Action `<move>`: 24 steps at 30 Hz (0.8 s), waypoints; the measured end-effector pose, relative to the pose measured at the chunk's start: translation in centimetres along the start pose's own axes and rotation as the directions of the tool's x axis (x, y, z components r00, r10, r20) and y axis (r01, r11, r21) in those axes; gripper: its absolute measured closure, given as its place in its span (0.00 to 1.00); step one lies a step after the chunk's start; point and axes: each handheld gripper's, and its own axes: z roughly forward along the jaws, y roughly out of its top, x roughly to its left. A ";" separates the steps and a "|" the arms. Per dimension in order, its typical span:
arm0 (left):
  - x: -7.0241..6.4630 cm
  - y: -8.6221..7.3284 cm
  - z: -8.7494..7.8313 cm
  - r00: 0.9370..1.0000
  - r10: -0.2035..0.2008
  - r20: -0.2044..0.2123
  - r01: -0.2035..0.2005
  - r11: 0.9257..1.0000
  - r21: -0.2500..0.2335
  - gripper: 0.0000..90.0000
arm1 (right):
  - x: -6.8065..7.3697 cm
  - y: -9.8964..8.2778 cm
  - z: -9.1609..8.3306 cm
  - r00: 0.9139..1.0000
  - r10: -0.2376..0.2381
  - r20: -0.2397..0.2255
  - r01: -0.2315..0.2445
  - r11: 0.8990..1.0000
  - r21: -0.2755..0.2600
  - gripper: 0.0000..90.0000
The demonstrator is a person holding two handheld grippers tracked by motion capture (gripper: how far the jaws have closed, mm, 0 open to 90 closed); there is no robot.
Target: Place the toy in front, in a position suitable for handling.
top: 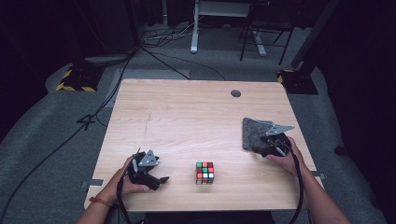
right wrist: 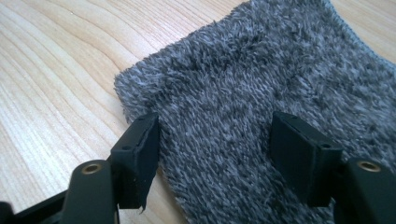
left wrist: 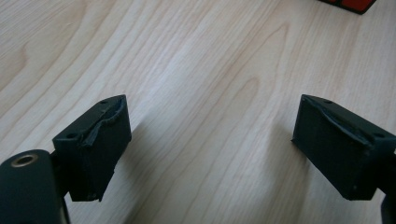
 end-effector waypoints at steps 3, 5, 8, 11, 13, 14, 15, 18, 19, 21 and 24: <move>-0.6 0.6 0.6 1.000 0.019 0.016 -0.019 1.000 -0.001 0.13 | 0.0 -0.1 0.0 1.000 0.002 -0.001 -0.002 1.000 -0.005 0.39; -1.1 1.1 1.1 0.999 0.028 0.027 -0.028 1.000 -0.001 0.13 | 0.1 -0.2 0.0 1.000 -0.003 0.000 0.003 1.000 -0.007 0.40; -1.8 1.8 1.7 0.997 0.053 0.053 -0.053 0.999 -0.003 0.13 | 0.3 -0.4 0.0 1.000 -0.015 -0.004 0.015 1.000 -0.022 0.41; -2.4 2.5 2.4 0.995 0.067 0.068 -0.067 0.998 -0.006 0.13 | 0.6 -0.6 -0.2 0.999 -0.036 -0.020 0.036 0.999 -0.022 0.41; -2.6 3.0 2.8 0.994 0.081 0.078 -0.081 0.997 -0.003 0.13 | 0.8 -0.7 -0.3 0.999 -0.046 -0.025 0.046 0.999 -0.020 0.41; -2.8 3.2 3.1 0.994 0.079 0.080 -0.080 0.997 0.002 0.12 | 1.0 -0.7 -0.3 0.998 -0.053 -0.029 0.052 0.998 -0.017 0.41; -2.9 3.5 3.3 0.993 0.087 0.085 -0.087 0.996 0.002 0.11 | 1.2 -0.7 -0.4 0.998 -0.061 -0.033 0.061 0.998 -0.018 0.41; -3.2 4.3 4.1 0.989 0.108 0.100 -0.110 0.994 0.008 0.09 | 1.8 -0.8 -0.6 0.995 -0.081 -0.052 0.080 0.997 -0.012 0.40; -3.3 4.6 4.3 0.988 0.114 0.107 -0.115 0.993 0.006 0.09 | 2.0 -0.9 -0.6 0.994 -0.089 -0.059 0.088 0.996 -0.009 0.40; -3.6 5.1 4.9 0.986 0.122 0.115 -0.124 0.992 0.008 0.08 | 2.5 -0.9 -0.8 0.991 -0.107 -0.078 0.107 0.994 -0.004 0.40; -4.1 5.9 5.5 0.983 0.136 0.125 -0.138 0.990 0.013 0.07 | 3.4 -1.0 -0.9 0.987 -0.129 -0.099 0.130 0.992 0.002 0.40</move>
